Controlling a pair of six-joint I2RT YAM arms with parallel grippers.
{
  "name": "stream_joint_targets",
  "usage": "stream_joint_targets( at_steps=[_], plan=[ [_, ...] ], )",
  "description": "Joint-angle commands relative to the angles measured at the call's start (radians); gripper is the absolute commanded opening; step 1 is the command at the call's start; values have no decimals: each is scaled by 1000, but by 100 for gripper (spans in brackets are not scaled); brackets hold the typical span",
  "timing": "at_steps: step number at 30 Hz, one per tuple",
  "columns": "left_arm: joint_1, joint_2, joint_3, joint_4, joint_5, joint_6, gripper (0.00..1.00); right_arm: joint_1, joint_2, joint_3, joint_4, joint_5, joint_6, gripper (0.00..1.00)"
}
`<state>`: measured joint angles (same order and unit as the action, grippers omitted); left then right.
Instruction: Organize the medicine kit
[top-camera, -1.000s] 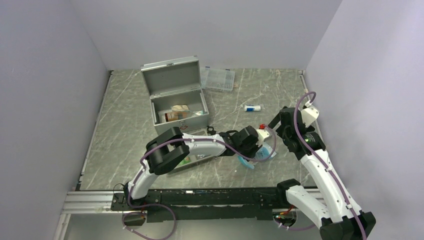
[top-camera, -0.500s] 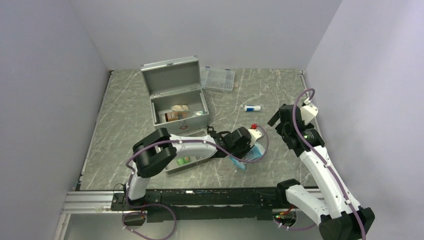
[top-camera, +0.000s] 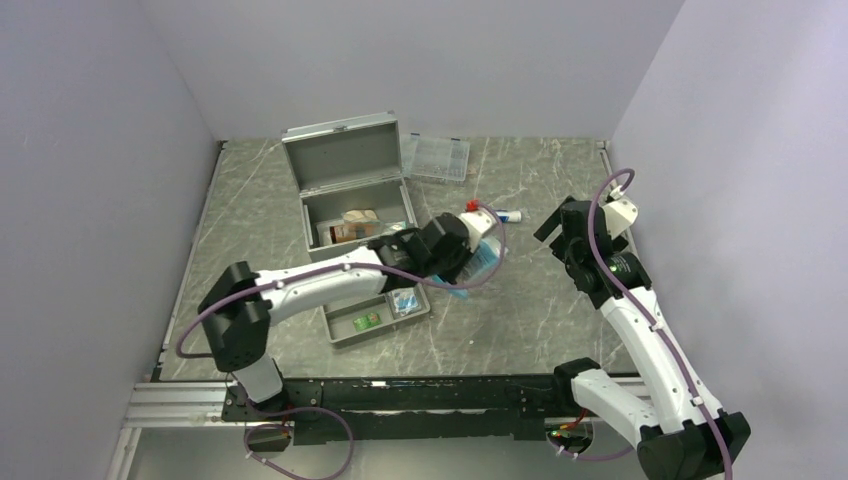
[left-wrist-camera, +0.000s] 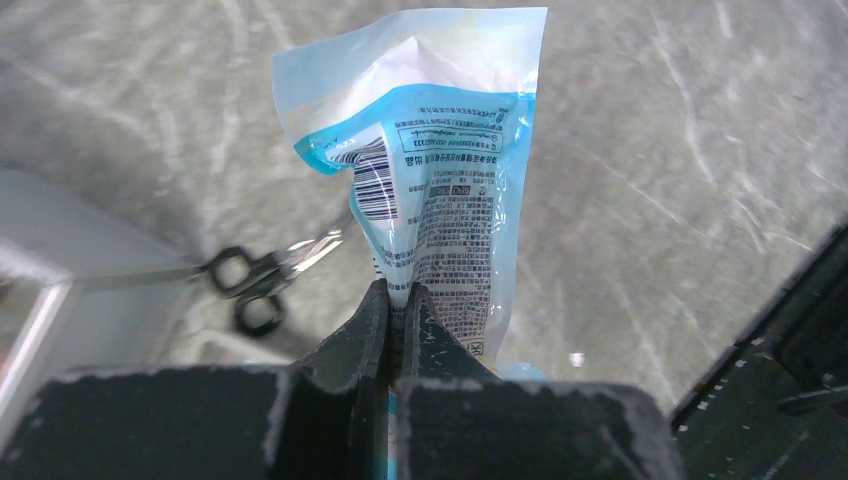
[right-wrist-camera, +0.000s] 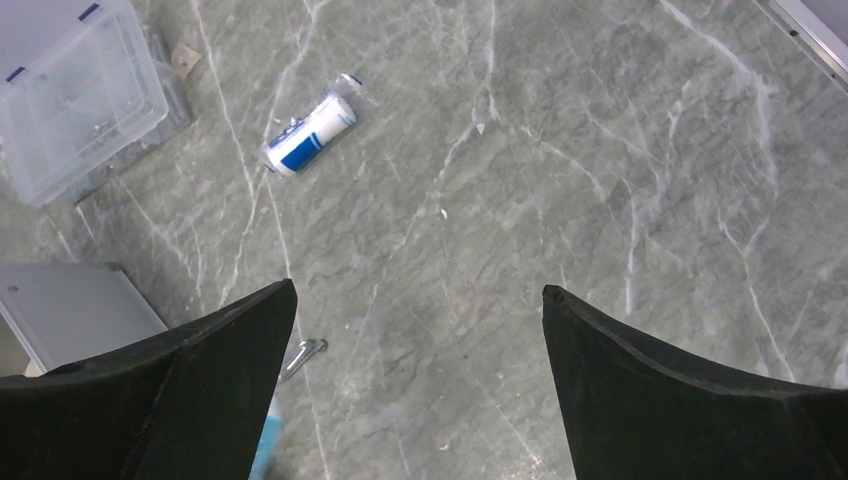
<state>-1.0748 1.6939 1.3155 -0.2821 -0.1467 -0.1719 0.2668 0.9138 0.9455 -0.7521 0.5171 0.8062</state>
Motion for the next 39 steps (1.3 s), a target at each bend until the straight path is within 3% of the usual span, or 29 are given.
stream_joint_targets(
  at_steps=[1,5,9,17,26,39],
  plan=[
    [79,-96,40,-112,-70,52,0,-5,3,4,60,-18,-12,96],
    [140,-105,165,-272,-138,130,0,-4,13,-20,89,-60,0,96],
    [197,-152,157,-275,-182,275,0,-6,24,-38,124,-95,-3,95],
    [341,-228,99,-250,-89,474,0,-5,43,-47,151,-120,-14,95],
    [440,-192,103,-309,78,685,0,-5,46,-59,167,-129,-28,95],
    [577,-128,83,-341,137,751,0,-5,58,-72,186,-136,-36,95]
  ],
)
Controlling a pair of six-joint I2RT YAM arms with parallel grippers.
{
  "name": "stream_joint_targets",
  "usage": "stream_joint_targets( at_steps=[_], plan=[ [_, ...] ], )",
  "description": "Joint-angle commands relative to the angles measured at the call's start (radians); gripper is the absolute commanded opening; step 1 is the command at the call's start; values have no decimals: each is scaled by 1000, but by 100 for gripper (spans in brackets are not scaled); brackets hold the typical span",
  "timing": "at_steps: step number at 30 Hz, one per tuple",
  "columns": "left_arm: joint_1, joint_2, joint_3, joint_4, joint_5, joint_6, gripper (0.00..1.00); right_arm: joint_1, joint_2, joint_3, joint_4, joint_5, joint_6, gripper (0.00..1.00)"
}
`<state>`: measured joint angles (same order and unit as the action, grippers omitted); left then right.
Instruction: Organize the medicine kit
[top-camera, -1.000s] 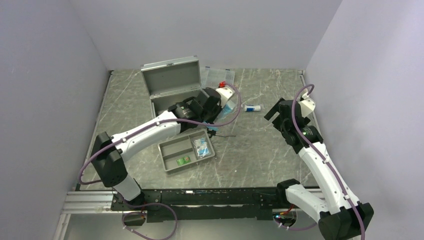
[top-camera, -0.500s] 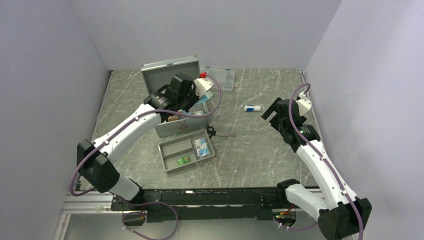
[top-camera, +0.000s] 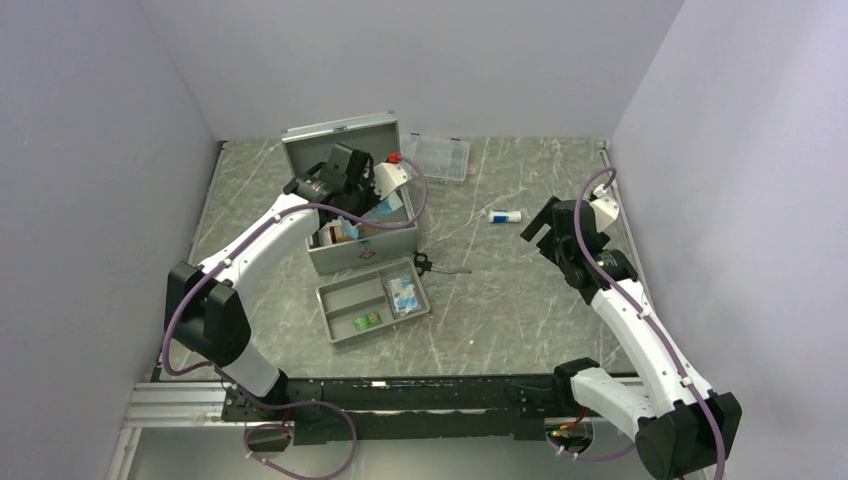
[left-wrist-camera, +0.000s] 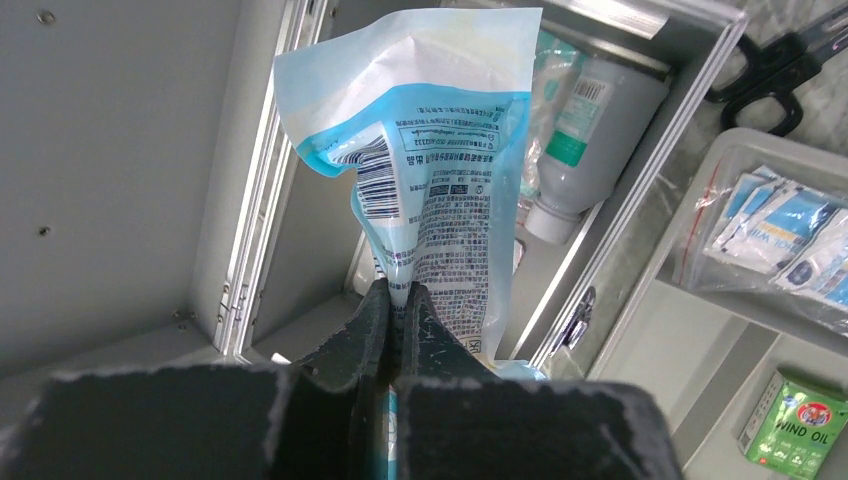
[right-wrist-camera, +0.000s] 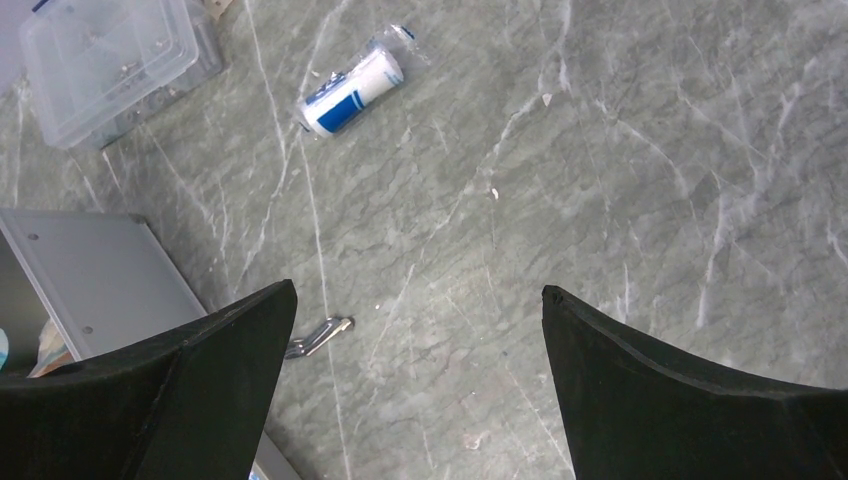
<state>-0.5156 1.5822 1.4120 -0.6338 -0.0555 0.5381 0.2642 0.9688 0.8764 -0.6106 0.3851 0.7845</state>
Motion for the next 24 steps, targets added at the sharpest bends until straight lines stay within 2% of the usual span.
stream_joint_targets(
  at_steps=[1,20,24],
  plan=[
    [26,-15,-22,17,40,46,0,-3,5,-5,46,-7,-14,95],
    [91,104,-29,60,30,34,0,-2,25,-9,75,-43,-30,95],
    [92,108,-28,63,12,27,4,-2,24,-21,85,-52,-27,95]
  ],
)
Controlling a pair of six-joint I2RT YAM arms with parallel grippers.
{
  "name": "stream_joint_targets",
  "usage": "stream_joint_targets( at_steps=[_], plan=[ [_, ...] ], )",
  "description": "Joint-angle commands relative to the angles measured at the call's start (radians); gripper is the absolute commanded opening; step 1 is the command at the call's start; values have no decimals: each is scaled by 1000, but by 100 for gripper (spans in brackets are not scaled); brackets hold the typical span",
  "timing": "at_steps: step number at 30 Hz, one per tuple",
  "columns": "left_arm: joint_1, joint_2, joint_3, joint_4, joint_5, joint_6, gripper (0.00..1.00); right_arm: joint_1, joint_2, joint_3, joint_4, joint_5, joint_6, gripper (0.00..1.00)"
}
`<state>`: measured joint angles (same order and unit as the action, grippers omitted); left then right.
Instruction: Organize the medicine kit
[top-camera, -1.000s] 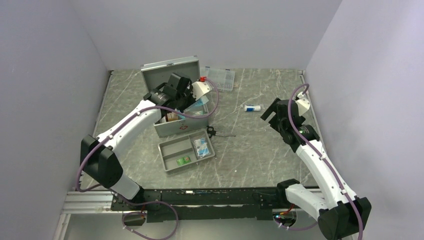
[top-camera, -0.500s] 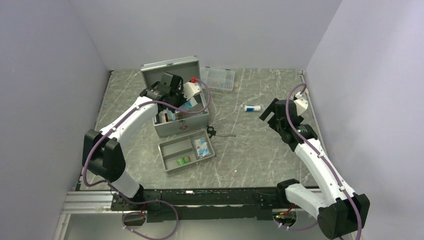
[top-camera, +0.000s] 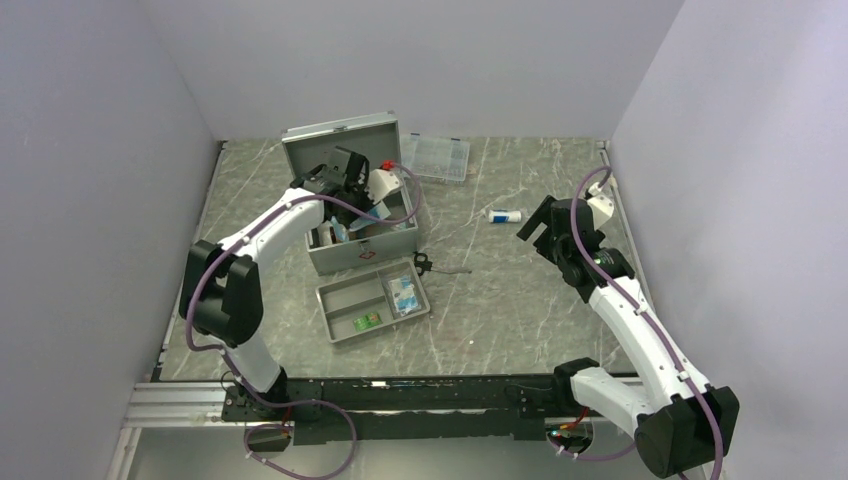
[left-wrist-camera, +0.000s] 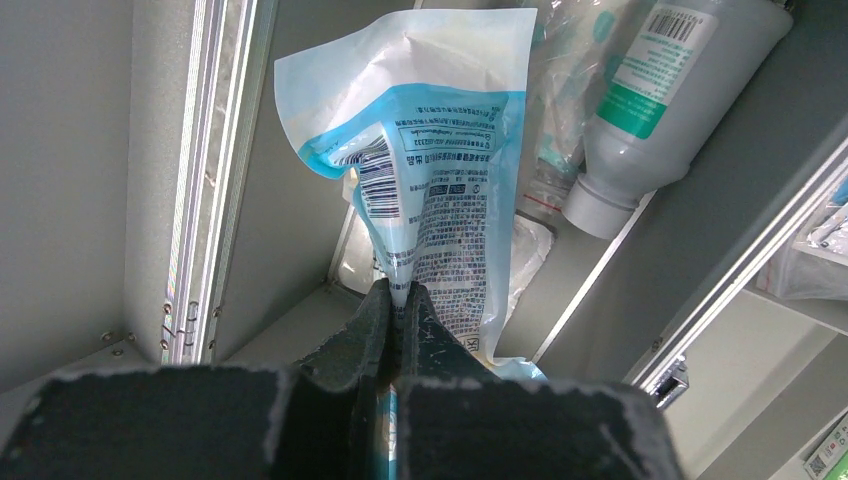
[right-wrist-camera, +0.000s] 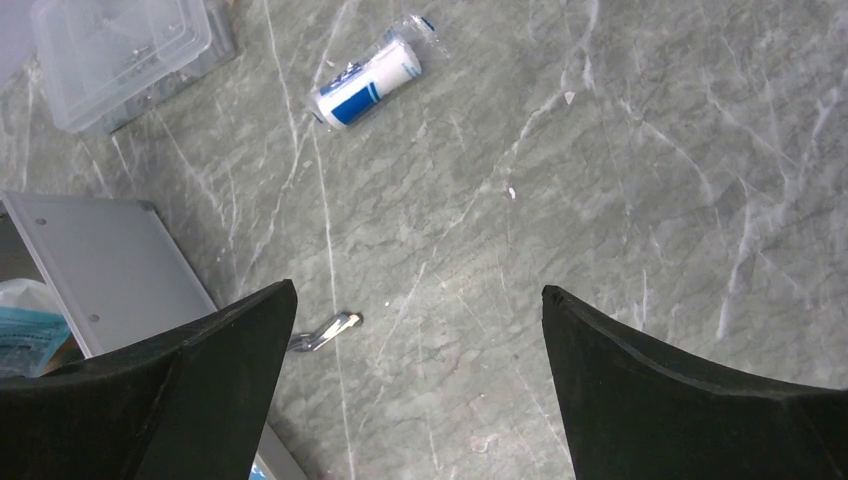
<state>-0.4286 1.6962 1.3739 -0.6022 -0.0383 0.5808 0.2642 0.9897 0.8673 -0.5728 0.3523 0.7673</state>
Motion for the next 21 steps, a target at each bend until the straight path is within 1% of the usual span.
stream_joint_targets(
  at_steps=[1,5,6,7,8,15,21],
  plan=[
    [5,-6,11,30,-9,-16,4,-3,4,-12,48,-19,-11,95],
    [5,-15,15,24,3,-20,6,-2,6,-13,50,-15,-13,95],
    [5,-17,18,18,6,-23,25,-2,6,-13,50,-16,-14,95],
    [5,-20,23,13,2,-29,90,-2,6,-11,52,-16,-15,95],
    [5,-24,26,9,11,-33,99,-2,7,-9,51,-15,-16,95],
    [5,-73,37,-9,17,-60,99,-2,17,-1,60,-21,-13,95],
    [0,-161,39,2,28,-112,99,-3,42,23,80,-27,-23,95]
  ],
)
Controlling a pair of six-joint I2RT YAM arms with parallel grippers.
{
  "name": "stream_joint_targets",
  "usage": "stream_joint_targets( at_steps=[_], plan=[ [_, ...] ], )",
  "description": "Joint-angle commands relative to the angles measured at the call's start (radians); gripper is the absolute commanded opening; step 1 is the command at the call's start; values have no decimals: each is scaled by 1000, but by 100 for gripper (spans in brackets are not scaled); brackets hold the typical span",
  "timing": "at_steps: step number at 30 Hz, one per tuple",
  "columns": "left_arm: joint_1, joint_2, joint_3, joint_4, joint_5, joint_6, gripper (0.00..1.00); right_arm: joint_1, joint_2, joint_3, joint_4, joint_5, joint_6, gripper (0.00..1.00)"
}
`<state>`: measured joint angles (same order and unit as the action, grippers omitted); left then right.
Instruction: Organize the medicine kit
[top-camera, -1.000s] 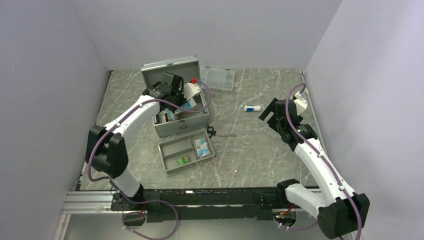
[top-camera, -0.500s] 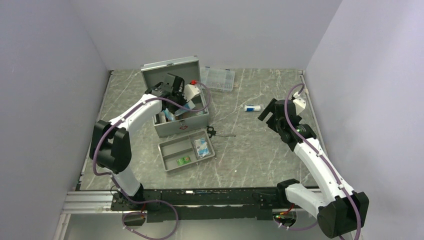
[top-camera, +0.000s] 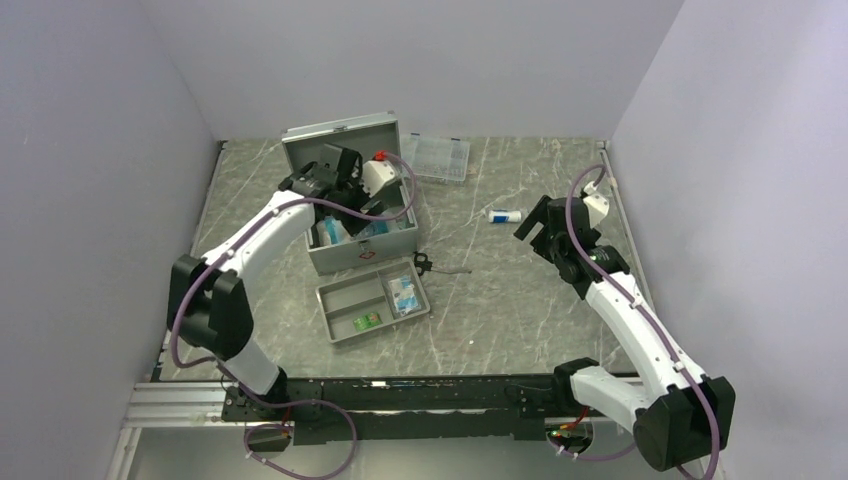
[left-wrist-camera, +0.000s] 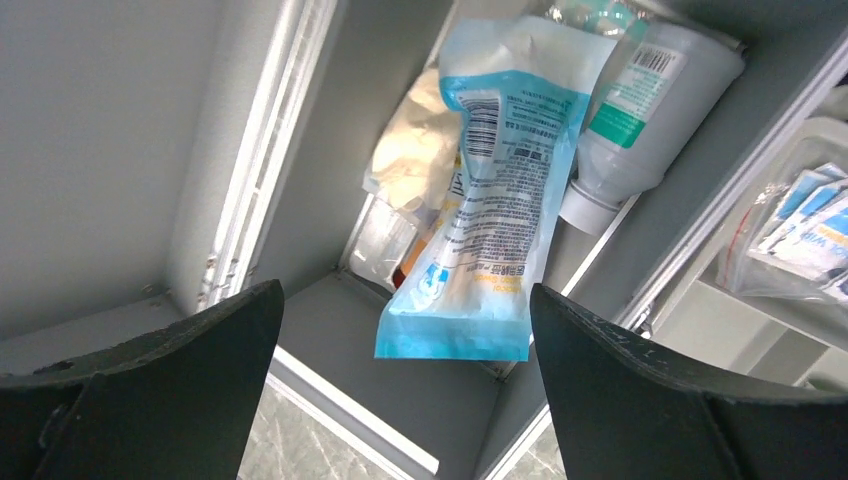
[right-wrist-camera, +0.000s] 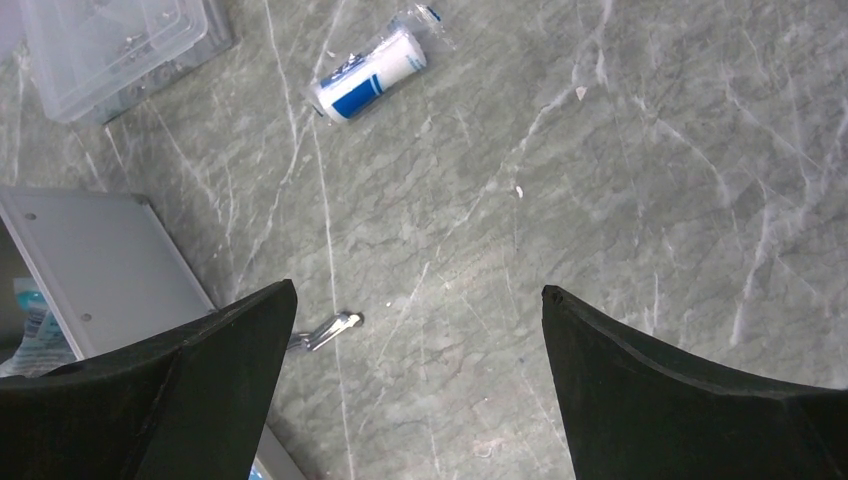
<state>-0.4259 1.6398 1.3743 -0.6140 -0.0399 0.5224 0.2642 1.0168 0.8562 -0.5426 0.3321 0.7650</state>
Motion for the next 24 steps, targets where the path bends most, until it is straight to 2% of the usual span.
stream_joint_targets(
  at_steps=[1,9,11,18,24],
  plan=[
    [-5,-123,37,18,30,-64,99,-2,20,37,59,-13,-27,95],
    [-13,-285,44,35,-17,-248,99,-4,127,101,104,-20,-48,95],
    [-12,-325,39,25,23,-271,99,-5,161,119,109,-11,-44,95],
    [-9,-446,-35,41,97,-435,99,-16,290,166,149,-51,1,95],
    [-9,-556,-138,43,87,-543,99,-34,402,223,168,-53,64,93]
  ],
)
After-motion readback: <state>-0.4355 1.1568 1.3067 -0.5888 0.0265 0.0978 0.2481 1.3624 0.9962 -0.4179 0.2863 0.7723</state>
